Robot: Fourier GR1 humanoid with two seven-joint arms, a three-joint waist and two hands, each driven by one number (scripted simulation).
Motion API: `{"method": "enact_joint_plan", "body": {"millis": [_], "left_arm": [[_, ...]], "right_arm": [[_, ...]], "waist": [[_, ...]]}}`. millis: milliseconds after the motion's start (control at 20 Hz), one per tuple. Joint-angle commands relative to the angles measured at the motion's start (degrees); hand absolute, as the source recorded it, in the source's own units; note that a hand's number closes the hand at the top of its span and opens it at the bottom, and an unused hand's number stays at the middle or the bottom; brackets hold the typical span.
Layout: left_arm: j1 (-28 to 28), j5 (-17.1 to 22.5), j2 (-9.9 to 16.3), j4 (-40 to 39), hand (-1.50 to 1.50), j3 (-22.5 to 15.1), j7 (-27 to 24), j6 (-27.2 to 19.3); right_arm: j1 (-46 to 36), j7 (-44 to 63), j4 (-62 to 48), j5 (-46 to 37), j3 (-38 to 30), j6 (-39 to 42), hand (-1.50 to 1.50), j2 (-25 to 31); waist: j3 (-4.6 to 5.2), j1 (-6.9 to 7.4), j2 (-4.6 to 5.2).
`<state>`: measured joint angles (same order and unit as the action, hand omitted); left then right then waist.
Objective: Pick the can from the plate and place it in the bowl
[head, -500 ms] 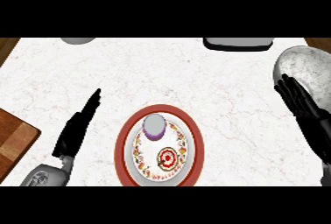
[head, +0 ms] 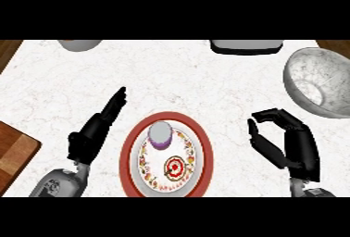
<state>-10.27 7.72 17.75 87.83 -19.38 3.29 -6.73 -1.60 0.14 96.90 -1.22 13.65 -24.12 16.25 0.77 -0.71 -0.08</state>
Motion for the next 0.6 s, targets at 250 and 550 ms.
{"method": "enact_joint_plan", "body": {"millis": [250,550], "left_arm": [[-0.1,3.2,-1.7,0.3,0.00,-1.1,-1.7,4.9],[-0.5,3.4,-1.5,0.5,0.00,-0.5,-0.3,4.8]], "right_arm": [[-10.6,19.5,-12.1,-31.7,15.1,-18.5,-1.50,-13.0],[-21.2,42.8,-16.1,-41.9,16.4,0.0,-1.50,-9.8]], "waist": [[-0.38,1.98,0.11],[-0.23,1.61,-0.31]]}}
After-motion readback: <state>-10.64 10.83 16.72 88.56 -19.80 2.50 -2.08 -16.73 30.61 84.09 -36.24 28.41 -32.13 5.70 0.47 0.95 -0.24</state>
